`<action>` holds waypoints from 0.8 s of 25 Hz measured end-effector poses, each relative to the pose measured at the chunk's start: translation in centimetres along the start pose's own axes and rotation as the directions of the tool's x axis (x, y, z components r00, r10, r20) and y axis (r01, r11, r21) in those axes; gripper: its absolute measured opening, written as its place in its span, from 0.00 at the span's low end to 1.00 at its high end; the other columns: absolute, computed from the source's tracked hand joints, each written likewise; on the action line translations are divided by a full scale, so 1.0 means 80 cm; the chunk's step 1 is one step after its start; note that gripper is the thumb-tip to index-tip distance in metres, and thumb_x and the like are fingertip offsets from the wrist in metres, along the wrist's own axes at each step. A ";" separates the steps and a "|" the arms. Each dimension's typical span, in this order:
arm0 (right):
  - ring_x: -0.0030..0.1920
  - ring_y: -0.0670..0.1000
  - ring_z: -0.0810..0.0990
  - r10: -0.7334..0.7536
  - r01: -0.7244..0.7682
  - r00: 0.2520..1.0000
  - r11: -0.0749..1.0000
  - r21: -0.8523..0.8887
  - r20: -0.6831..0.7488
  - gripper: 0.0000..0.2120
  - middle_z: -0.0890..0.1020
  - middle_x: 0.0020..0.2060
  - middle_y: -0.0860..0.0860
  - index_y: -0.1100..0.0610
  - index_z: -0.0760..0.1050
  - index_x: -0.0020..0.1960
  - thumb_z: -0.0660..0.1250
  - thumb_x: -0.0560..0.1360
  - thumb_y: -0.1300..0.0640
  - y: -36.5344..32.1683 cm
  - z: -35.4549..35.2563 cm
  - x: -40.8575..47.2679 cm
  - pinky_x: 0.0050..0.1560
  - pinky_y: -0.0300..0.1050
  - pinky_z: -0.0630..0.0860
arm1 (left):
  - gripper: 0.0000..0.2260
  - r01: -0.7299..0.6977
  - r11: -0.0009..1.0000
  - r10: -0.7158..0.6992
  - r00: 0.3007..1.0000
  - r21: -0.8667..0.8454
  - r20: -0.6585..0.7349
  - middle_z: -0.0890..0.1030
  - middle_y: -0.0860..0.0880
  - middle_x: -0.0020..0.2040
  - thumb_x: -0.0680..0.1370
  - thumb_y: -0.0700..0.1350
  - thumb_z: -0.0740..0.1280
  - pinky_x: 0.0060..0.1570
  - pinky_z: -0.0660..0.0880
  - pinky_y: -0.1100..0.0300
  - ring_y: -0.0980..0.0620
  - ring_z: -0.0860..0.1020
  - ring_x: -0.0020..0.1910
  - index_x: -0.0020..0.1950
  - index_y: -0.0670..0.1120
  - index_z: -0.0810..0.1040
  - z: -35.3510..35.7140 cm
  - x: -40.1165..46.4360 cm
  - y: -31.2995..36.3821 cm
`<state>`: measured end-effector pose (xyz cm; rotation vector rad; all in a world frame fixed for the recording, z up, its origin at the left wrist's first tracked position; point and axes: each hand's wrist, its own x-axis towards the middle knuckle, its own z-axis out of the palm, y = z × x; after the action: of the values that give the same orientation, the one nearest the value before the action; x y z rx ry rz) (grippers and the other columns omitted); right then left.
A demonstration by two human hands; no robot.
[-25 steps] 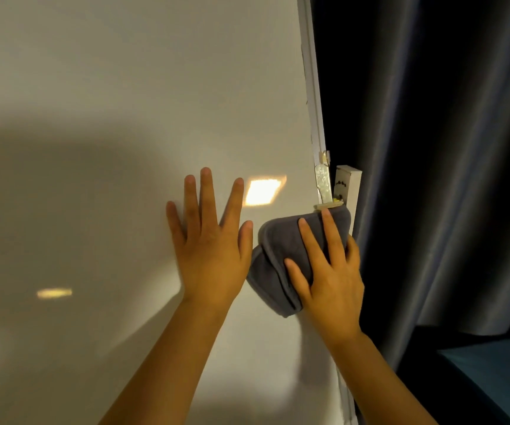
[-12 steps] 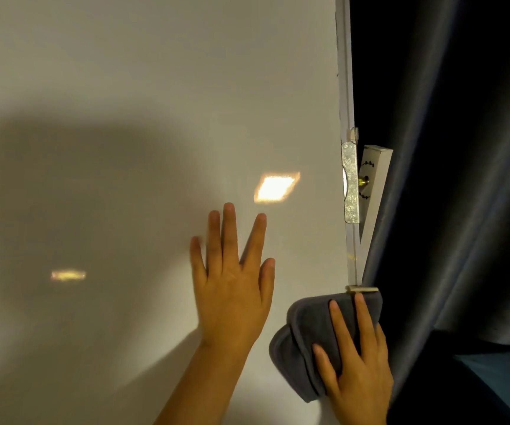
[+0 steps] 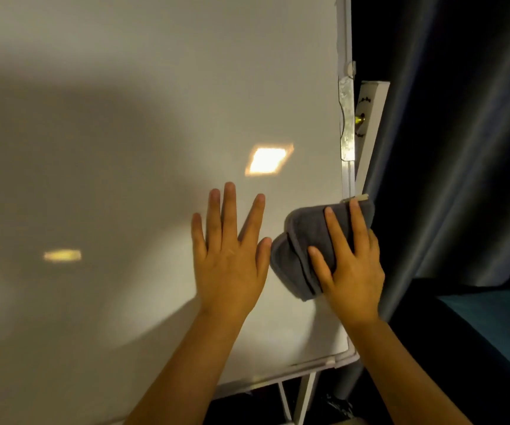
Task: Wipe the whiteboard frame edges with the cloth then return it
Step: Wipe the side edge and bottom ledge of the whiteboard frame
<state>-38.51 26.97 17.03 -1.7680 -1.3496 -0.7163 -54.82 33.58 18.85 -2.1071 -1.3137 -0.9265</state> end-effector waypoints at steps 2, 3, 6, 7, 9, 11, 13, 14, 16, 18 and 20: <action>0.61 0.65 0.70 -0.014 0.014 1.000 1.000 -0.013 -0.003 0.28 0.62 0.72 0.59 0.50 0.57 0.72 0.49 0.76 0.37 -0.002 0.000 0.007 0.40 0.47 0.76 | 0.28 -0.003 1.000 0.003 1.000 0.006 0.005 0.48 0.42 0.77 0.78 0.62 0.38 0.71 0.46 0.41 0.40 0.48 0.75 0.76 0.52 0.45 0.002 -0.010 -0.002; 0.62 0.65 0.70 -0.026 0.026 1.000 1.000 -0.017 -0.005 0.28 0.62 0.72 0.59 0.50 0.57 0.72 0.50 0.76 0.38 -0.002 0.000 0.007 0.40 0.48 0.76 | 0.29 -0.003 1.000 0.003 1.000 0.018 0.005 0.49 0.42 0.77 0.78 0.62 0.37 0.71 0.46 0.42 0.40 0.48 0.75 0.76 0.52 0.44 0.002 -0.012 -0.003; 0.63 0.65 0.69 -0.021 0.021 1.000 1.000 -0.001 -0.014 0.28 0.62 0.72 0.59 0.50 0.57 0.72 0.52 0.76 0.39 -0.002 0.001 0.007 0.42 0.46 0.73 | 0.29 -0.011 0.999 0.011 1.000 0.034 -0.002 0.50 0.42 0.78 0.77 0.62 0.36 0.71 0.46 0.43 0.40 0.48 0.76 0.76 0.52 0.44 0.002 -0.011 -0.005; 0.63 0.64 0.69 -0.019 0.019 1.000 1.000 0.003 -0.018 0.28 0.62 0.72 0.59 0.50 0.58 0.72 0.52 0.76 0.39 -0.001 0.001 0.007 0.42 0.45 0.71 | 0.29 -0.011 0.999 0.011 1.000 0.032 -0.008 0.50 0.42 0.78 0.77 0.62 0.37 0.71 0.46 0.43 0.40 0.48 0.76 0.76 0.52 0.44 0.002 -0.011 -0.006; 0.62 0.64 0.69 -0.023 0.024 0.999 1.000 0.006 -0.026 0.28 0.62 0.72 0.59 0.51 0.58 0.72 0.54 0.76 0.40 0.001 0.004 0.003 0.42 0.44 0.68 | 0.29 -0.007 1.000 0.008 1.000 0.030 -0.027 0.50 0.42 0.78 0.78 0.62 0.39 0.71 0.46 0.43 0.40 0.49 0.76 0.76 0.52 0.44 0.006 -0.017 -0.005; 0.62 0.64 0.70 -0.027 0.028 0.999 1.000 0.010 -0.044 0.28 0.63 0.72 0.60 0.52 0.59 0.72 0.54 0.76 0.41 0.003 0.006 -0.006 0.44 0.44 0.67 | 0.29 0.005 0.999 -0.003 0.999 0.034 -0.045 0.51 0.42 0.77 0.78 0.62 0.40 0.71 0.45 0.43 0.40 0.49 0.75 0.76 0.52 0.44 0.012 -0.022 -0.003; 0.62 0.64 0.70 -0.032 0.033 0.999 0.999 0.010 -0.043 0.28 0.63 0.71 0.60 0.52 0.59 0.71 0.54 0.76 0.41 0.007 0.008 -0.021 0.45 0.44 0.67 | 0.29 0.018 0.999 -0.016 0.998 0.031 -0.060 0.52 0.42 0.77 0.78 0.62 0.41 0.71 0.46 0.43 0.40 0.50 0.75 0.76 0.52 0.45 0.013 -0.026 0.000; 0.63 0.63 0.69 -0.027 0.027 0.999 1.000 0.014 -0.031 0.28 0.62 0.72 0.60 0.52 0.59 0.72 0.54 0.76 0.41 0.009 0.008 -0.029 0.47 0.45 0.67 | 0.28 0.023 1.000 -0.021 0.998 0.018 -0.064 0.53 0.42 0.77 0.78 0.62 0.41 0.71 0.47 0.43 0.40 0.51 0.75 0.76 0.52 0.46 0.013 -0.027 0.001; 0.64 0.63 0.69 -0.022 0.022 1.000 0.999 0.028 0.007 0.28 0.61 0.72 0.60 0.52 0.58 0.72 0.54 0.76 0.41 0.015 0.008 -0.050 0.49 0.45 0.67 | 0.27 0.028 1.000 -0.029 0.997 -0.008 -0.066 0.55 0.41 0.77 0.79 0.61 0.41 0.71 0.48 0.43 0.39 0.53 0.75 0.76 0.52 0.48 0.014 -0.036 0.003; 0.64 0.63 0.69 -0.029 0.027 0.999 0.998 0.060 0.029 0.27 0.60 0.72 0.60 0.52 0.59 0.72 0.55 0.76 0.42 0.023 0.009 -0.074 0.51 0.45 0.67 | 0.26 0.019 1.000 -0.019 0.998 -0.006 -0.067 0.56 0.41 0.77 0.79 0.60 0.43 0.71 0.48 0.43 0.39 0.54 0.75 0.76 0.52 0.49 0.021 -0.052 0.005; 0.64 0.64 0.69 -0.045 0.042 0.999 0.995 0.089 0.029 0.27 0.60 0.72 0.60 0.53 0.60 0.71 0.56 0.76 0.43 0.028 0.011 -0.095 0.53 0.47 0.67 | 0.26 0.012 1.000 -0.012 0.998 -0.009 -0.067 0.56 0.41 0.76 0.79 0.60 0.45 0.71 0.48 0.44 0.39 0.54 0.75 0.76 0.52 0.49 0.027 -0.064 0.004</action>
<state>-38.46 23.50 9.83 -1.6907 -1.4231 -0.6445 -55.52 31.99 13.57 -2.0583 -1.2926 -0.9999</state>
